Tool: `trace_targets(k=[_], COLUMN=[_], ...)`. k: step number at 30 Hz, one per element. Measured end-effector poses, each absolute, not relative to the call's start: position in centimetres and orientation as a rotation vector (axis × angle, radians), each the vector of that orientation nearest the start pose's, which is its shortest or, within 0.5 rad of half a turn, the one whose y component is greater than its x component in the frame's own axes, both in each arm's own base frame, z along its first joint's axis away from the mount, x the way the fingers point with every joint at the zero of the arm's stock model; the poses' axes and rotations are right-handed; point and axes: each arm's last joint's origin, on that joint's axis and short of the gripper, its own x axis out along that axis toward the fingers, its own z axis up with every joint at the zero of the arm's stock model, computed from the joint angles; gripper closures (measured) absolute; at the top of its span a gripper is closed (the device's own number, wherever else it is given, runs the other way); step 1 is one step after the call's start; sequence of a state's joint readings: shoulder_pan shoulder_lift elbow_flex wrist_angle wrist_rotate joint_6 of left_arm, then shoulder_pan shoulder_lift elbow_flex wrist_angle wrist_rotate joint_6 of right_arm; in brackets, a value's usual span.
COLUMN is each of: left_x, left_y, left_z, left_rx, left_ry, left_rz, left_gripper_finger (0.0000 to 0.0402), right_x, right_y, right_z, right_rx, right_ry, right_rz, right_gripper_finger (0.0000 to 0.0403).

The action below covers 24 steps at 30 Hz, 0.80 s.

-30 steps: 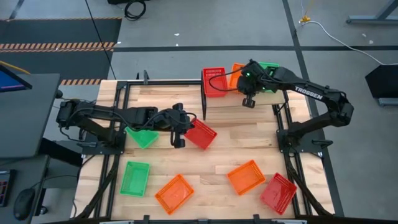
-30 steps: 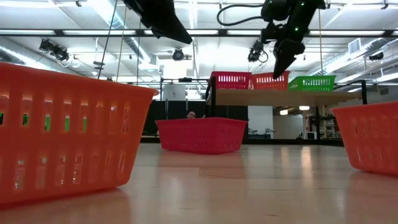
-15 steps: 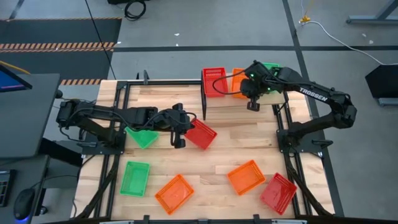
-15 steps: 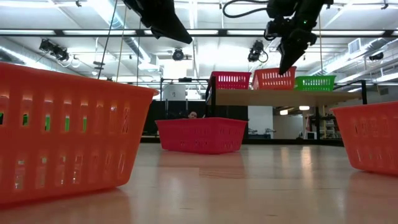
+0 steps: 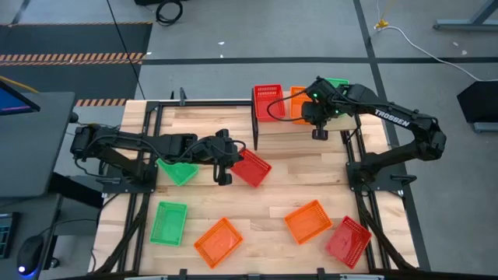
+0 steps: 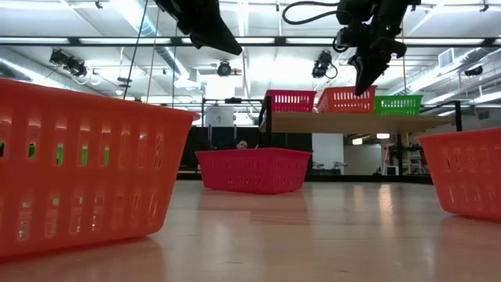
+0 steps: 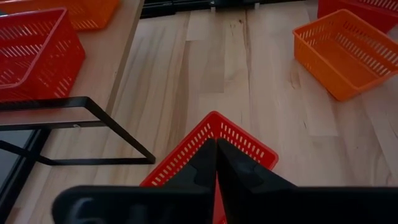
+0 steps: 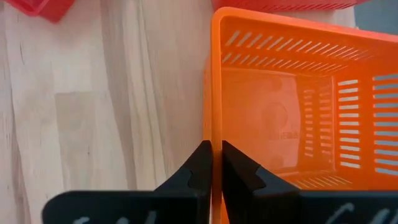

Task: Stack baskets on shelf by color
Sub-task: Adjust the bins on the shelf

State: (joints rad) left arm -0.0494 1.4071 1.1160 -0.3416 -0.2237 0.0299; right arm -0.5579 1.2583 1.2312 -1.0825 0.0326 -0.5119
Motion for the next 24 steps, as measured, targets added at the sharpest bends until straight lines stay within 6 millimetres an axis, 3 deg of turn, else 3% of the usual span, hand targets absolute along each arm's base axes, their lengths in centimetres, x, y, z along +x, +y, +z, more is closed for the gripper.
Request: trace_targets(k=[8,24], left_x=[30.63,30.62], left_y=[-0.88,-0.87], left_z=[29.45,29.45], left_rx=[0.114,0.113], left_ry=[0.630,0.630], left_rz=[0.159,0.160], left_gripper_finger=[0.0379,0.0380], right_x=[19.22,18.48], right_y=[-12.15,-11.35], right_z=[32.10,33.01], right_rx=[-0.188,-0.203], right_ry=[1.201,1.182], right_rz=[-0.220,-0.300], right_gripper_finger=[0.0371,0.0289])
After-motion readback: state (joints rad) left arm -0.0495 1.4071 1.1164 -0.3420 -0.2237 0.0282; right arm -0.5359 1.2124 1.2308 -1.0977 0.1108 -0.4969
